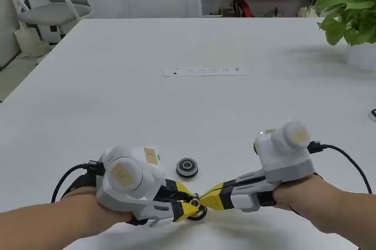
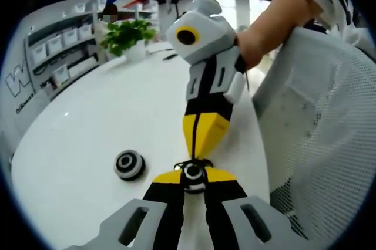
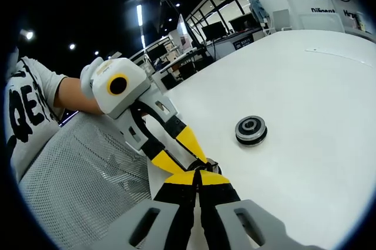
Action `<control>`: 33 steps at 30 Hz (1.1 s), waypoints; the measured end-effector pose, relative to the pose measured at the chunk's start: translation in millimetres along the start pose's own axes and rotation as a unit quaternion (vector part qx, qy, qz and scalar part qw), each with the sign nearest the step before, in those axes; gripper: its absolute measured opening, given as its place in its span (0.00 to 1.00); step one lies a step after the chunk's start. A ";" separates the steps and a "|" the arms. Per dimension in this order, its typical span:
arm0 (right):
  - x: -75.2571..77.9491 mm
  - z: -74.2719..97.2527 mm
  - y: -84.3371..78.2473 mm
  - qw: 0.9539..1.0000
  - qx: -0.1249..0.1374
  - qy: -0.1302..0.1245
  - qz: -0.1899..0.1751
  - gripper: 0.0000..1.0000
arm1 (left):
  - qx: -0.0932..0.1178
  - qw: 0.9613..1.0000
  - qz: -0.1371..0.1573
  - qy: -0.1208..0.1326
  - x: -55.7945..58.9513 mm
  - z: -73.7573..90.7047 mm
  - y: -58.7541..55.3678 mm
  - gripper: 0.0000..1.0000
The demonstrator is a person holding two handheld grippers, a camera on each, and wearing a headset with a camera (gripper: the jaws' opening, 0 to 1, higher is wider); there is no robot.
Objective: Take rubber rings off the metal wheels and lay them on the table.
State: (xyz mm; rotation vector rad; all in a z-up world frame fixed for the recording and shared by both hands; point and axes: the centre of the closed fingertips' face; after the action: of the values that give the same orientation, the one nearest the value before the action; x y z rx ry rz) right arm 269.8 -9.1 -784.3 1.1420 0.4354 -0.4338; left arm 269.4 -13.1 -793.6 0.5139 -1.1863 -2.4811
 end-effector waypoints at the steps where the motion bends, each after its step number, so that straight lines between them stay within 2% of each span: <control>1: -0.3 0.0 0.3 1.000 0.001 0.000 0.000 0.00 | 0.000 1.000 0.000 0.000 0.0 0.0 0.0 0.12; 22: -6.5 -0.7 5.4 1.000 0.013 0.015 -0.003 0.00 | 0.003 1.000 0.007 -0.001 -0.3 0.2 0.4 0.12; 33: -0.1 2.5 1.9 1.000 0.011 0.004 -0.007 0.00 | 0.006 1.000 0.012 -0.001 0.6 0.4 0.8 0.12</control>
State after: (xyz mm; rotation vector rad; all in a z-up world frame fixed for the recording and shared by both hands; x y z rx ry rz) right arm 271.0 -10.7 -781.8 1.1638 0.4463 -0.4474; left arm 268.9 -13.5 -792.9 0.4981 -1.2021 -2.4554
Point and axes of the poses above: the centre of the closed fingertips' face, and the gripper's own axes: z roughly backward along the fingers, x roughly to its right, y roughly out of its top, and after that the axes turned 11 degrees about y, right-handed
